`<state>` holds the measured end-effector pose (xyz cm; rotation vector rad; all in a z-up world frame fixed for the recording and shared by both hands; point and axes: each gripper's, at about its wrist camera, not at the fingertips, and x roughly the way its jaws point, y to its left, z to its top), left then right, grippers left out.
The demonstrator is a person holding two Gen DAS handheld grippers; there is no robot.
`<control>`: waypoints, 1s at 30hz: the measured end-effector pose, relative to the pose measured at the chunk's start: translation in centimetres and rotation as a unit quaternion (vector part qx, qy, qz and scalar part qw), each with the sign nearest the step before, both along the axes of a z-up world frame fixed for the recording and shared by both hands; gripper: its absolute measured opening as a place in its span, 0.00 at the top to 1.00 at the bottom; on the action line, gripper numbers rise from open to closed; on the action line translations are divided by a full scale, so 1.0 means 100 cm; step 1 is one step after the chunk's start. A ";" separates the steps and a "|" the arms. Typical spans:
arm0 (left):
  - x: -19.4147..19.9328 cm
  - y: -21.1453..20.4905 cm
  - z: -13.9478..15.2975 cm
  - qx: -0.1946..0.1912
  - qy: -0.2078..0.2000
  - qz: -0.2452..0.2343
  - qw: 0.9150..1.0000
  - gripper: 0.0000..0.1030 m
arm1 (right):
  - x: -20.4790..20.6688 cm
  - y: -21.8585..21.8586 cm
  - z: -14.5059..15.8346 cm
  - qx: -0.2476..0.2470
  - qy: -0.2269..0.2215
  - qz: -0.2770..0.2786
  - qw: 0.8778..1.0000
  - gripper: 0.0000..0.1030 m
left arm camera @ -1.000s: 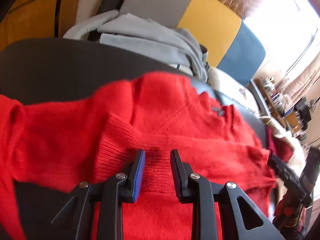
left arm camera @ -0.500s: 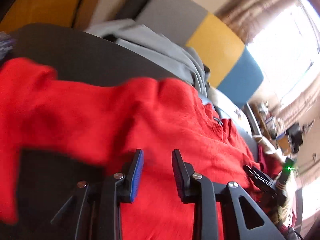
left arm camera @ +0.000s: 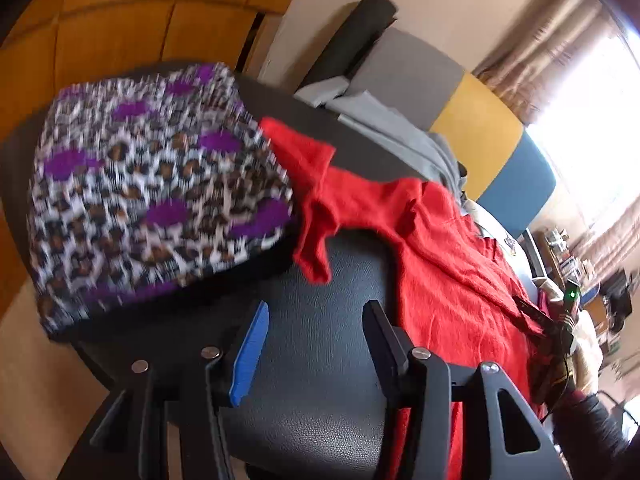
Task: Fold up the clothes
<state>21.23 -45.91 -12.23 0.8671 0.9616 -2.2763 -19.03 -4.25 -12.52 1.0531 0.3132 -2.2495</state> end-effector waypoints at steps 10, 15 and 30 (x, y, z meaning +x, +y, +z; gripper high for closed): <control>-0.053 -0.032 -0.032 0.024 -0.021 0.075 0.997 0.52 | -0.001 0.002 0.000 -0.011 -0.008 0.004 1.000 0.07; -0.060 -0.039 -0.032 0.060 0.005 0.066 0.996 0.93 | -0.001 0.001 -0.001 -0.015 -0.012 0.007 1.000 0.04; -0.165 0.031 0.105 0.092 0.232 -0.160 0.955 0.93 | -0.001 -0.001 -0.001 -0.012 -0.016 0.013 1.000 0.00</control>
